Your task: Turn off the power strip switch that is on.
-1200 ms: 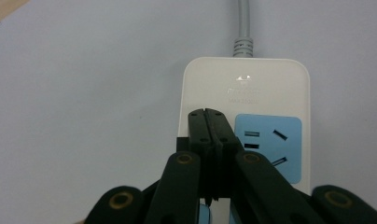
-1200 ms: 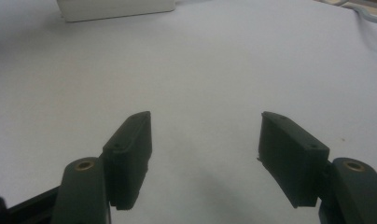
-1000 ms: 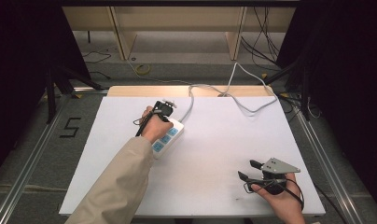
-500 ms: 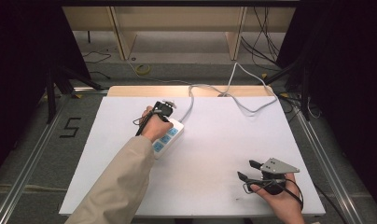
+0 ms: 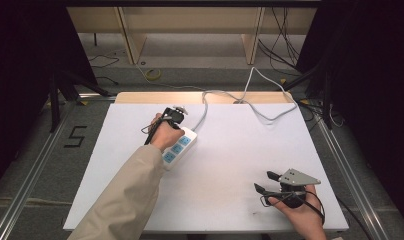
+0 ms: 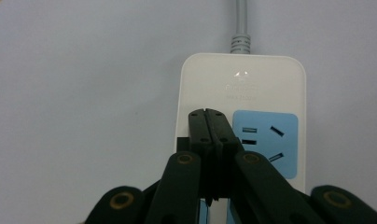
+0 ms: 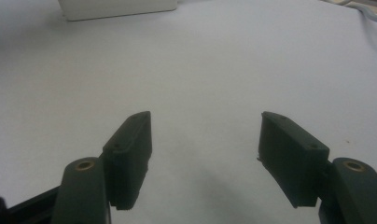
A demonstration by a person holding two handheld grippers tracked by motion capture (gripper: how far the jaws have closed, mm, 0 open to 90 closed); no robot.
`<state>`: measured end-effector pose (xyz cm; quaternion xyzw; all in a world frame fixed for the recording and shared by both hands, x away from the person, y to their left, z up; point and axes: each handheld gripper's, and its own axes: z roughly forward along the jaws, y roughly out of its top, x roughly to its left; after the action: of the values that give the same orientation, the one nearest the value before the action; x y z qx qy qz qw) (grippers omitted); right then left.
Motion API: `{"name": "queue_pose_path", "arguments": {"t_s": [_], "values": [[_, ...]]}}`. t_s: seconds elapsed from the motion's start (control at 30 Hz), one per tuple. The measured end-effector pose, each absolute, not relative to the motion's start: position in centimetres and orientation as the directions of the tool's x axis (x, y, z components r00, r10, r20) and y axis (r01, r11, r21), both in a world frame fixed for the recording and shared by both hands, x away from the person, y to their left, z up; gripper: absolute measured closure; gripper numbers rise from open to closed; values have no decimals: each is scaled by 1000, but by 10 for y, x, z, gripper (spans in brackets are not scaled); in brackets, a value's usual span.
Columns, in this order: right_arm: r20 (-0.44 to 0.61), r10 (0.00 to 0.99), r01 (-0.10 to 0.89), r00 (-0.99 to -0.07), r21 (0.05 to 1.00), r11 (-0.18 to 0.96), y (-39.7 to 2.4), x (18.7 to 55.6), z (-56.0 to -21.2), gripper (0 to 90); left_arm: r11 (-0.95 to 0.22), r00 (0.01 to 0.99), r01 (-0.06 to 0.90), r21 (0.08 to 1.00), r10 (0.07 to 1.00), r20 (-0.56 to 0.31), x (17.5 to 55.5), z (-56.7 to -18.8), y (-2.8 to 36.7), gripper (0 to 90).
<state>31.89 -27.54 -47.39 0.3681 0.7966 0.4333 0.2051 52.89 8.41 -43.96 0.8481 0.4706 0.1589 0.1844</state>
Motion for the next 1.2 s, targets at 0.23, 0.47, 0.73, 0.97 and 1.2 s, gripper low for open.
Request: {"name": "queue_pose_path", "arguments": {"t_s": [0.23, 0.47, 0.73, 0.97, 1.2], "values": [[-9, 764, 407, -645, 842, 353, -275, 319, -474, 359, -495, 506, 738, 458, 856, 109, 528, -440, 82, 899], [-7, 761, 408, -648, 842, 354, -275, 318, -474, 359, -501, 502, 741, 448, 855, 128, 528, -441, 79, 899], [-9, 761, 405, -648, 843, 355, -275, 318, -473, 359, -526, 515, 726, 444, 843, 157, 526, -441, 77, 899], [-10, 761, 406, -648, 842, 356, -275, 318, -474, 359, -507, 510, 730, 459, 851, 129, 526, -441, 81, 899], [-9, 764, 405, -645, 844, 352, -276, 318, -473, 359, -491, 506, 729, 477, 856, 107, 524, -436, 92, 898]]}}
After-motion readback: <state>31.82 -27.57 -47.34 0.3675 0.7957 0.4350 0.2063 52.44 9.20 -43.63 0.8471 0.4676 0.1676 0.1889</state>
